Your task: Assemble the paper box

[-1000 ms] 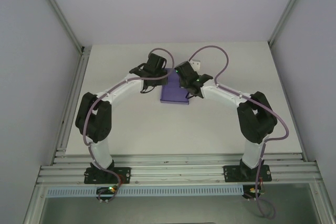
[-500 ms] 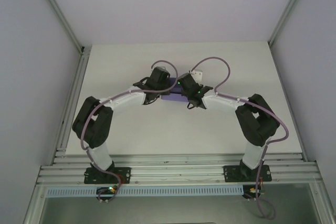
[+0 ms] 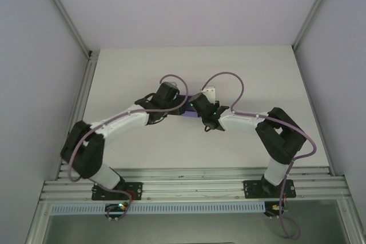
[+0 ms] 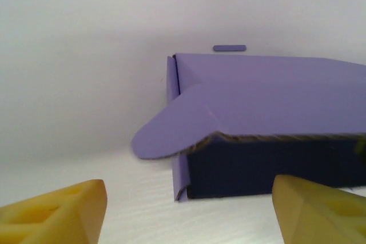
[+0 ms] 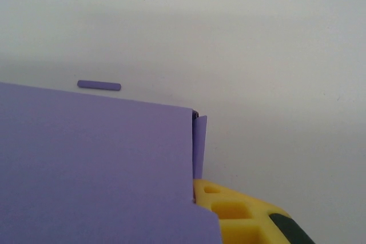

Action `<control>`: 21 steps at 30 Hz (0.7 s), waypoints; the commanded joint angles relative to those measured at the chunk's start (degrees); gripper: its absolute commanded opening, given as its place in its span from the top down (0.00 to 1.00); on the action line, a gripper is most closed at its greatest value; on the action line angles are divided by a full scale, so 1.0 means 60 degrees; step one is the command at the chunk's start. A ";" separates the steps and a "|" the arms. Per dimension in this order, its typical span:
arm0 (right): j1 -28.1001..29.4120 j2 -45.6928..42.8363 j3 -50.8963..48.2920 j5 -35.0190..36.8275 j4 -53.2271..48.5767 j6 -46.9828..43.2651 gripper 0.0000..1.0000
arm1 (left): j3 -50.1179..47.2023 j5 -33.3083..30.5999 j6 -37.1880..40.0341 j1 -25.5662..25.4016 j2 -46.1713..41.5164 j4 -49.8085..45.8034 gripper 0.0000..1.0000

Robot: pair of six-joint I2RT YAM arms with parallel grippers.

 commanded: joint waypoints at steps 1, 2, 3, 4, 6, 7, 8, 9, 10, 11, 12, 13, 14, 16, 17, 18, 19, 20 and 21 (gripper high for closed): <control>0.0143 -0.0181 -0.0292 0.0577 -0.0101 -0.0351 0.85 | -0.0419 -0.0089 -0.0092 -0.0100 -0.1179 -0.0897 0.03; 0.0180 -0.0179 -0.0325 0.0583 -0.0049 -0.0463 0.84 | -0.0509 -0.0036 -0.0138 -0.0095 -0.1504 -0.1058 0.00; 0.0202 -0.0185 -0.0360 0.0601 0.0020 -0.0571 0.83 | -0.0571 -0.0035 -0.0193 -0.0088 -0.1854 -0.1248 0.00; 0.0226 -0.0174 -0.0398 0.0570 0.0105 -0.0723 0.83 | -0.0594 -0.0063 -0.0251 -0.0085 -0.2124 -0.1396 0.00; 0.0287 -0.0186 -0.0477 0.0517 0.0205 -0.0876 0.80 | -0.0455 -0.0239 -0.0303 0.0027 -0.2537 -0.1771 0.00; 0.0304 -0.0210 -0.0497 0.0415 0.0275 -0.0987 0.77 | -0.0371 -0.0255 -0.0307 0.0125 -0.2637 -0.1862 0.00; 0.0331 -0.0233 -0.0537 0.0364 0.0337 -0.1085 0.73 | -0.0310 -0.0094 -0.0323 0.0288 -0.2695 -0.1862 0.00; 0.0374 -0.0285 -0.0553 0.0317 0.0324 -0.1161 0.70 | -0.0276 0.0207 -0.0327 0.0494 -0.2698 -0.1769 0.00; 0.0418 -0.0345 -0.0567 0.0284 0.0327 -0.1238 0.67 | -0.0276 0.0619 -0.0324 0.0731 -0.2627 -0.1614 0.00; 0.0470 -0.0397 -0.0621 0.0247 0.0387 -0.1330 0.65 | -0.0291 0.1018 -0.0369 0.0998 -0.2522 -0.1430 0.00; 0.0493 -0.0445 -0.0694 0.0171 0.0477 -0.1412 0.65 | -0.0274 0.1407 -0.0453 0.1301 -0.2341 -0.1230 0.00; 0.0496 -0.0470 -0.0782 0.0103 0.0527 -0.1430 0.65 | -0.0177 0.1734 -0.0455 0.1553 -0.2115 -0.1127 0.00; 0.0509 -0.0477 -0.0862 0.0018 0.0617 -0.1466 0.65 | -0.0027 0.2055 -0.0394 0.1814 -0.1860 -0.0999 0.00; 0.0527 -0.0523 -0.1009 -0.0139 0.0735 -0.1529 0.62 | 0.0471 0.2426 -0.0178 0.2179 -0.1287 -0.0868 0.00; 0.0540 -0.0535 -0.1098 -0.0241 0.0790 -0.1617 0.62 | 0.0749 0.2641 0.0056 0.2301 -0.0978 -0.0784 0.00; 0.0540 -0.0580 -0.1179 -0.0308 0.0875 -0.1716 0.60 | 0.1118 0.2768 0.0175 0.2447 -0.0642 -0.0814 0.00; 0.0540 -0.0609 -0.1240 -0.0355 0.0911 -0.1783 0.59 | 0.1437 0.2841 0.0275 0.2537 -0.0284 -0.0857 0.00; 0.0538 -0.0639 -0.1302 -0.0453 0.0968 -0.1939 0.58 | 0.1730 0.3046 0.0490 0.2625 0.0065 -0.0837 0.00; 0.0543 -0.0680 -0.1357 -0.0559 0.1003 -0.2147 0.55 | 0.2038 0.3344 0.0619 0.2754 0.0466 -0.0821 0.00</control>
